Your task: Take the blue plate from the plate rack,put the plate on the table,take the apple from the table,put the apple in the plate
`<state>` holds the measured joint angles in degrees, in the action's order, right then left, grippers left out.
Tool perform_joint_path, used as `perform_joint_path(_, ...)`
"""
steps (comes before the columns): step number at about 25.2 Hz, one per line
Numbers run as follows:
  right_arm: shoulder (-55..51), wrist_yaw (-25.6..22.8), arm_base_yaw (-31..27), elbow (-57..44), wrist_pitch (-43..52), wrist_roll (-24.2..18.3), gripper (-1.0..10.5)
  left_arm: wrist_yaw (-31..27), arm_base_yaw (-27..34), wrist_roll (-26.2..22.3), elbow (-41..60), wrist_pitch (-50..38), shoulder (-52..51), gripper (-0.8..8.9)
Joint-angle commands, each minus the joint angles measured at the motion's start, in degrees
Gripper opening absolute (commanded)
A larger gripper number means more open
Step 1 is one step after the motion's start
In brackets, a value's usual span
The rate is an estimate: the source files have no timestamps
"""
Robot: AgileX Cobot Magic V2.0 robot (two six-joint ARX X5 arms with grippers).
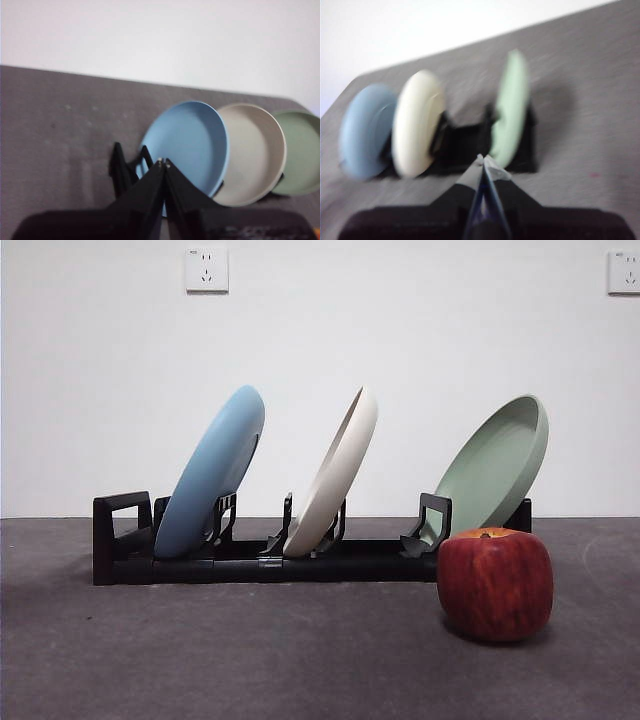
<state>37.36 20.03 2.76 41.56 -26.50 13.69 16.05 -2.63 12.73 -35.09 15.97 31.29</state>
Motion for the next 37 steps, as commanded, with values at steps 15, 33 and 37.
perform_joint_path(15, 20.2, 8.5, 0.4, 16.0, -8.5, -8.4, 3.6, 13.9, -4.0, -5.9, -27.6, 14.7, 33.8, 3.28)
perform_joint_path(33, 20.2, 8.3, 0.4, 16.0, -10.1, -8.4, 3.5, 3.5, -16.8, -6.3, -51.7, 20.2, 65.9, 3.28)
perform_joint_path(37, 20.2, 8.3, 0.4, 16.0, -10.4, -8.4, 3.5, 3.3, -18.1, -7.5, -51.7, 20.1, 67.5, 3.08)
